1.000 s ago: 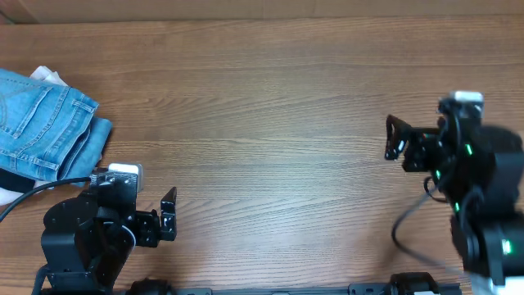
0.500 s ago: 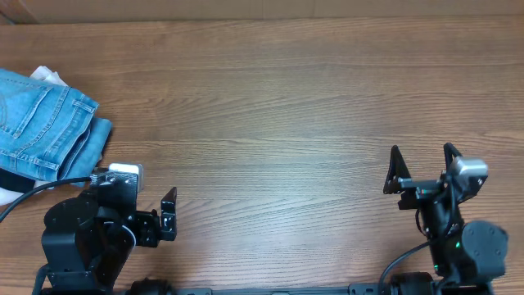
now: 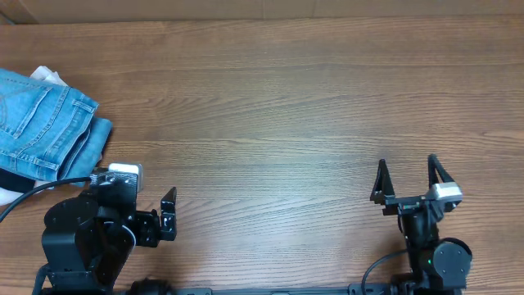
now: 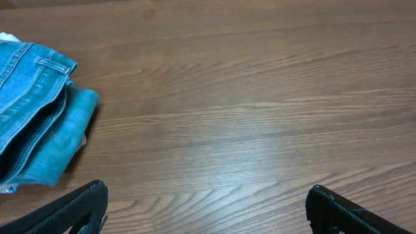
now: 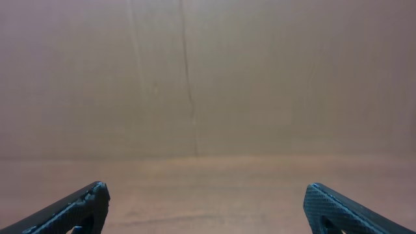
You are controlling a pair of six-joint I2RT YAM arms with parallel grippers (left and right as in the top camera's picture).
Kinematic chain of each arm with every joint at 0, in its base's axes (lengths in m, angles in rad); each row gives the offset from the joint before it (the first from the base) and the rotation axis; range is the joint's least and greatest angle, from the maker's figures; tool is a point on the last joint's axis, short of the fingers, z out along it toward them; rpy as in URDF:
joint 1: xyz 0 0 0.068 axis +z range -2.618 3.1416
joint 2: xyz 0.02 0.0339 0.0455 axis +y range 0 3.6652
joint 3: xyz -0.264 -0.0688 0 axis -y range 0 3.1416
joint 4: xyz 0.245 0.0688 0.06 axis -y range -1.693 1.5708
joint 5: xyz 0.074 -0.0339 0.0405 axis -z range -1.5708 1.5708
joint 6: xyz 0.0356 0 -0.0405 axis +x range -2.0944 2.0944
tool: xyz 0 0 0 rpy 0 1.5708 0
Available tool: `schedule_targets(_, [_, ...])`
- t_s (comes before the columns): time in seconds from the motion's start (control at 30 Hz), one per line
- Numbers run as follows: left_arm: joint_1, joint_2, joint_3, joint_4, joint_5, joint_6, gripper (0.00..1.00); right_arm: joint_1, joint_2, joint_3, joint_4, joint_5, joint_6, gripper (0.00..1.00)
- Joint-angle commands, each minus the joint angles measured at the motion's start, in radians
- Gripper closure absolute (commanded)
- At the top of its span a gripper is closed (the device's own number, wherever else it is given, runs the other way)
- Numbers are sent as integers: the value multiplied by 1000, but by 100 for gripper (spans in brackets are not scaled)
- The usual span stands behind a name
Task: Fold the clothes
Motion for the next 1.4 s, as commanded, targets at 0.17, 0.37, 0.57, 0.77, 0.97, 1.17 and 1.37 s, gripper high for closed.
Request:
schedule_targets(0.17, [3,1,-5,1,-7,-13,0,-3,-11,-67,-91,-16,6,0])
schedule_targets(0.37, [3,2,-5,1,-6,-13,0,-3,-11,-67,-90,-16,6,0])
schedule_targets(0.57, [3,2,-5,1,-7,-13,0,-3,-11,-67,-90,-16,6,0])
schedule_targets(0.77, [3,2,-4,1,-6,-13,0,-3,-11,-67,-91,-16,6,0])
schedule_targets(0.97, [3,2,-5,1,-7,-13,0,-3,-11,-67,-90,-16,6,0])
schedule_targets(1.17, [3,2,-4,1,-6,-13,0,-3,-11,-67,-90,-16,6,0])
schedule_targets(1.37, [6,0,-5,-2,-11,-2,0,-3,-11,-67,-91,-16,6,0])
